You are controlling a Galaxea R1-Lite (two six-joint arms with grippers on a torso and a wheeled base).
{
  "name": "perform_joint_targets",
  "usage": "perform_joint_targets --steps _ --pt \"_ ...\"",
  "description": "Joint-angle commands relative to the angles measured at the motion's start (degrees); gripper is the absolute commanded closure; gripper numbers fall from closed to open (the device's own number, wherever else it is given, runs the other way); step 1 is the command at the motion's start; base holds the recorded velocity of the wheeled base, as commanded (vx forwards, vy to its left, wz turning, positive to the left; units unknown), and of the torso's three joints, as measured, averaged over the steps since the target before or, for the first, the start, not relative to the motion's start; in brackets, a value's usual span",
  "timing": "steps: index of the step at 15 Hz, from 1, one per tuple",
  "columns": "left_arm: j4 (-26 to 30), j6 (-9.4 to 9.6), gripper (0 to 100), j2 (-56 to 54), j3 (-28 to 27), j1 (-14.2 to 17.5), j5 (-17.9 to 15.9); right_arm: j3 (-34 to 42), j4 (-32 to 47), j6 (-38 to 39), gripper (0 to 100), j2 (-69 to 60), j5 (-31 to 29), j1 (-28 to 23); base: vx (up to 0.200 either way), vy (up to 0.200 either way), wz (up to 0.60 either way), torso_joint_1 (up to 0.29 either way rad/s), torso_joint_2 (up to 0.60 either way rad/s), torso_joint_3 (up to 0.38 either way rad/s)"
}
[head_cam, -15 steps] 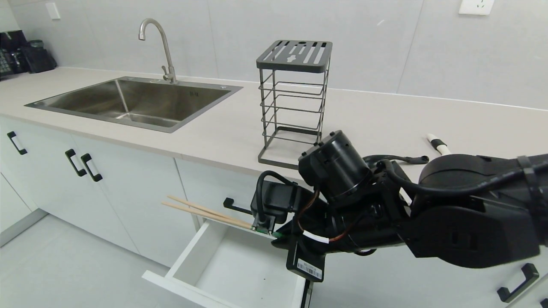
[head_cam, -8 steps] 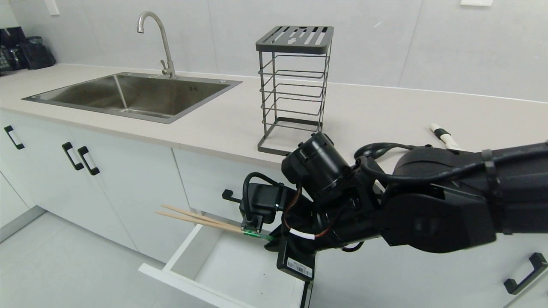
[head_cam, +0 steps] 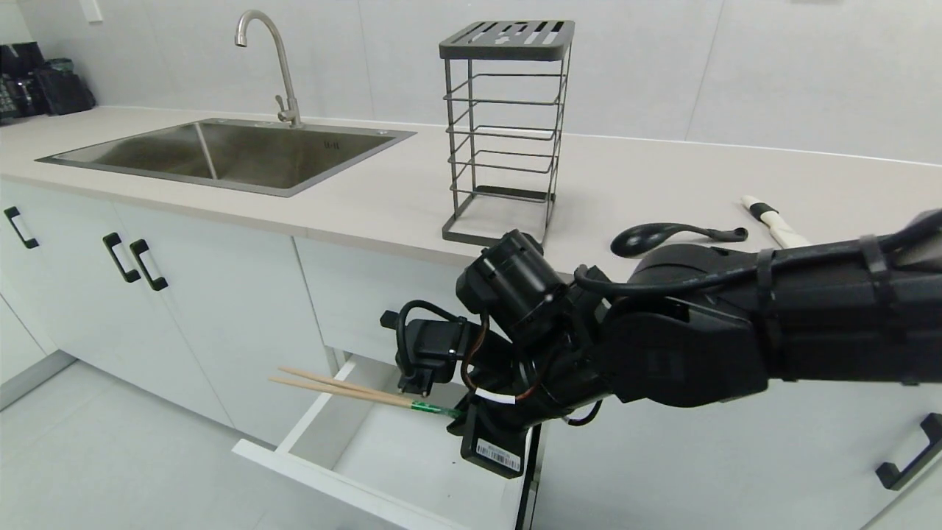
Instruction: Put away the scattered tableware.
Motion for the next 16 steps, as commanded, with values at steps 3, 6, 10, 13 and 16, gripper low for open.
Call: perform_joint_targets --steps 3,6,10,13,16 --pt "0.01 0.06 0 0.07 0.00 0.00 -0.02 -0.06 -0.01 -0.16 100 1.52 -0.61 0.85 0.000 0.000 0.00 -0.206 0.27 0.111" --pt "-0.07 -0.02 0 0.07 0.00 0.00 -0.02 -0.14 -2.30 0.28 100 2.22 -5.79 1.38 0.000 0.000 0.00 -0.041 0.25 0.041" --pt "0.01 -0.02 0 0.07 0.00 0.00 -0.02 0.56 -2.39 1.42 100 3.45 -13.35 1.29 0.000 0.000 0.00 -0.005 0.04 0.019" --pt "0.01 -0.02 0 0.07 0.00 0.00 -0.02 0.38 -3.35 2.04 100 3.72 -13.44 0.94 0.000 0.000 0.00 0.000 0.00 0.000" --pt "0.01 -0.02 0 0.07 0.00 0.00 -0.02 1.79 -4.14 2.04 100 3.72 -13.53 1.64 0.000 0.000 0.00 0.000 0.00 0.000"
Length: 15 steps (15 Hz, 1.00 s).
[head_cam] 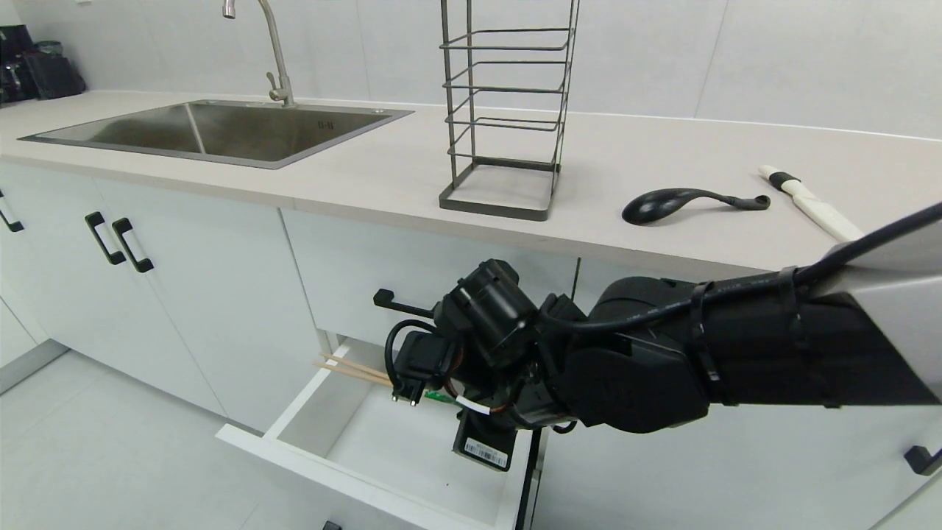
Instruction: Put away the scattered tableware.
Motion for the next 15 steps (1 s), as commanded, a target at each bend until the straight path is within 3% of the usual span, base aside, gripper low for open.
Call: perform_joint_targets --steps 1,15 --pt "-0.01 0.00 0 0.07 0.00 0.00 0.00 0.59 0.01 0.05 100 0.22 -0.02 0.18 0.000 0.000 0.00 0.000 0.00 0.000" --pt "-0.01 0.00 0 0.07 0.00 0.00 0.00 0.33 -6.14 2.07 100 8.22 0.07 0.62 0.000 0.000 0.00 0.000 0.00 0.000"
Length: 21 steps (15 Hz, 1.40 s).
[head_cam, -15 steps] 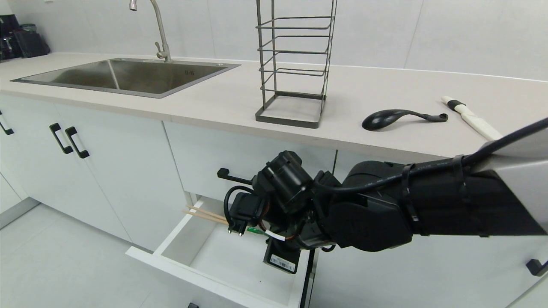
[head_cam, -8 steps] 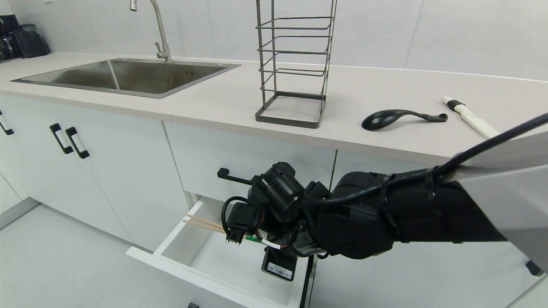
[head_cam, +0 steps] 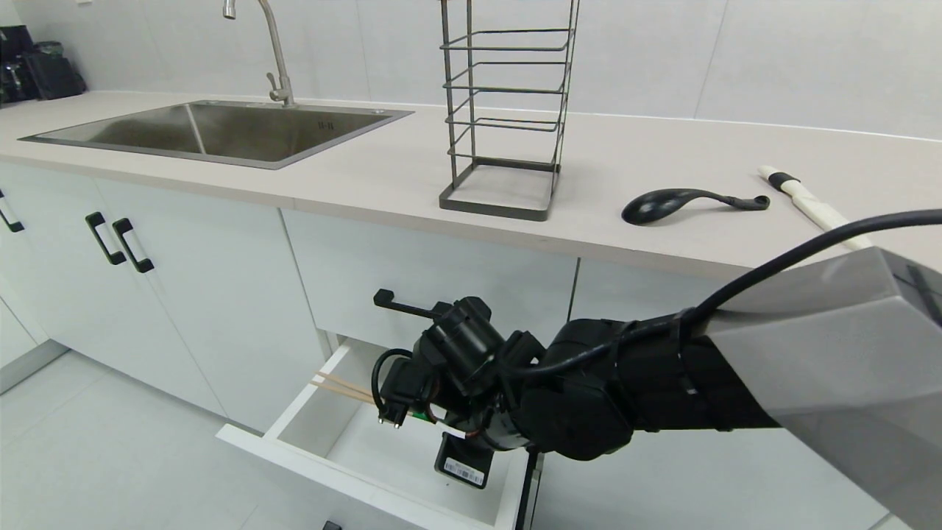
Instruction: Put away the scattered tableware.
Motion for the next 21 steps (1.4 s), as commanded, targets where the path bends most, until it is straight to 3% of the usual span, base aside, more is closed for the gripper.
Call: perform_joint_targets --steps 1,13,21 --pt "-0.01 0.00 0 0.07 0.00 0.00 0.00 0.00 -1.09 2.80 100 2.11 0.02 0.03 0.000 0.000 0.00 0.000 0.00 0.000" --pt "-0.10 0.00 0 0.07 0.00 0.00 0.00 -2.02 -3.64 6.23 100 7.83 -3.58 -2.43 0.000 0.000 0.00 0.000 0.00 0.000" --pt "-0.01 0.00 0 0.07 0.00 0.00 0.00 -8.79 -1.35 6.23 100 13.80 -3.32 -1.46 0.000 0.000 0.00 0.000 0.00 0.000"
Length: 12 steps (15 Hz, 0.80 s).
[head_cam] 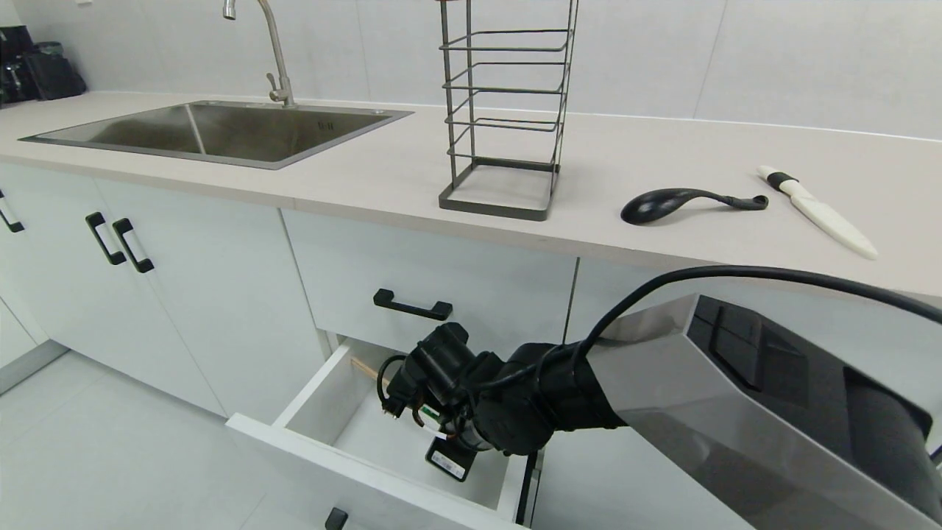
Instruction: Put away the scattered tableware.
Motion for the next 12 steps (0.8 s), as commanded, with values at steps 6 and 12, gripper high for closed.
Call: perform_joint_targets --steps 6,12 --pt "-0.01 0.00 0 0.07 0.00 0.00 0.00 -1.70 0.10 0.36 100 2.19 0.10 1.93 0.000 0.000 0.00 0.000 0.00 0.000" --pt "-0.01 0.09 0 0.07 0.00 0.00 0.00 -1.96 0.72 1.51 100 2.02 1.15 3.95 0.000 0.000 0.00 0.000 0.00 0.000"
